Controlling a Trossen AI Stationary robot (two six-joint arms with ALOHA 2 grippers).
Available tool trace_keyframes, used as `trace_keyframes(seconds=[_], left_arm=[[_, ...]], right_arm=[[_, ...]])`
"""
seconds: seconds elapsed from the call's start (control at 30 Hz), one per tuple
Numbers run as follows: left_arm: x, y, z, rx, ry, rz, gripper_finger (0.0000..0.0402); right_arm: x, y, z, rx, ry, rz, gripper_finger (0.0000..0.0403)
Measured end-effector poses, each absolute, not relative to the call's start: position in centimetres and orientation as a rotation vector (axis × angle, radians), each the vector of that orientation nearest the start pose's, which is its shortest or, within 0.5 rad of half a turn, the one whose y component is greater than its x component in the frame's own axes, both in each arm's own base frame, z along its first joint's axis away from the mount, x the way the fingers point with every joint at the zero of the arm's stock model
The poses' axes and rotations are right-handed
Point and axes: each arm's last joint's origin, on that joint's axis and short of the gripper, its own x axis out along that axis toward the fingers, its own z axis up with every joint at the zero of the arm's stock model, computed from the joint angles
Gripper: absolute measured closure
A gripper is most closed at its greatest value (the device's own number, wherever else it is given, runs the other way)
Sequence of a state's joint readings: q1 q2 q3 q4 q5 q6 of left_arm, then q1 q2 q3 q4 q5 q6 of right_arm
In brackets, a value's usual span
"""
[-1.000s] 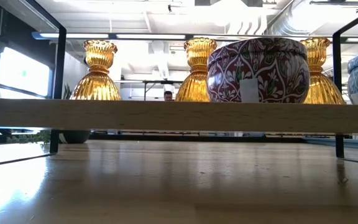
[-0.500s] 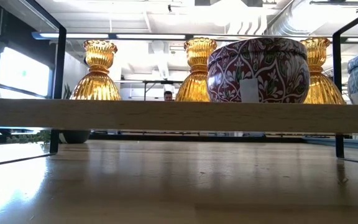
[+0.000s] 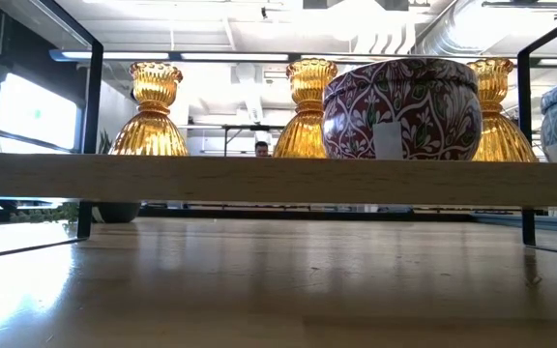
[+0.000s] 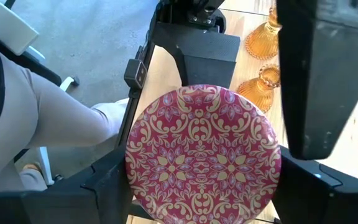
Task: Pick & Place candle stick holders
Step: Put the pink patterned scented candle on the shelf
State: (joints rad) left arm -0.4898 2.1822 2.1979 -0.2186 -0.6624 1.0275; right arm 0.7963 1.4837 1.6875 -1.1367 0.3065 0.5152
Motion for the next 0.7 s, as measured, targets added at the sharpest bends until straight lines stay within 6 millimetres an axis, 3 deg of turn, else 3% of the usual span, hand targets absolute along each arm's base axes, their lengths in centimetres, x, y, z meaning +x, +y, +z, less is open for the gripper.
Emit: trace_keyframes(seconds=[0.33, 0.7], left_arm=[[45.29, -22.22, 36.33, 1.285, 0.254, 0.01, 0.0065], [45.32, -22.48, 36.45, 1.258, 0.202, -0.047, 0.007]], right_arm=[[20.32, 19.52, 39.81, -0.017, 0.881, 0.232, 0.0116], [20.37, 19.55, 39.86, -0.022, 0.872, 0.235, 0.0116]])
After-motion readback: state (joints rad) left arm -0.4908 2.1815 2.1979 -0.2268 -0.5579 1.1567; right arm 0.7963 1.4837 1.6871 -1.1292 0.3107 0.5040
